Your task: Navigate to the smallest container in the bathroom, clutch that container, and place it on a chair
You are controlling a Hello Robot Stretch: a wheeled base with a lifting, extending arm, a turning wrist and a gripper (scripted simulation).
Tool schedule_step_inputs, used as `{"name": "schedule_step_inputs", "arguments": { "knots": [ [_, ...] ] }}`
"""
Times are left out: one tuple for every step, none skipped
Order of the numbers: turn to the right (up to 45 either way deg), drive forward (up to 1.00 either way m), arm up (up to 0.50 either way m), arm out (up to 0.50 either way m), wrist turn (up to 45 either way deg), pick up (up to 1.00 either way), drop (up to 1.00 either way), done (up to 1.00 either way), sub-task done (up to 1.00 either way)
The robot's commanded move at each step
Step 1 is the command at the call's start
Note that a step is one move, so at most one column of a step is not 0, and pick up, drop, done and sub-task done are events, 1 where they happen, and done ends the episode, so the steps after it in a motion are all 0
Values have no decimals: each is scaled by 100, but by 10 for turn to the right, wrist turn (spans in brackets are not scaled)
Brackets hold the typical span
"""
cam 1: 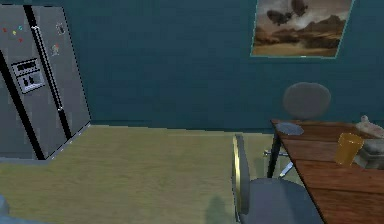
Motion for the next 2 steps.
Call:
{"name": "schedule_step_inputs", "arguments": {
  "knots": [
    [0, 0, 0, -8, 0, 0, 0, 0, 0],
    [0, 0, 0, 0, 0, 0, 0, 100, 0]
  ]
}}
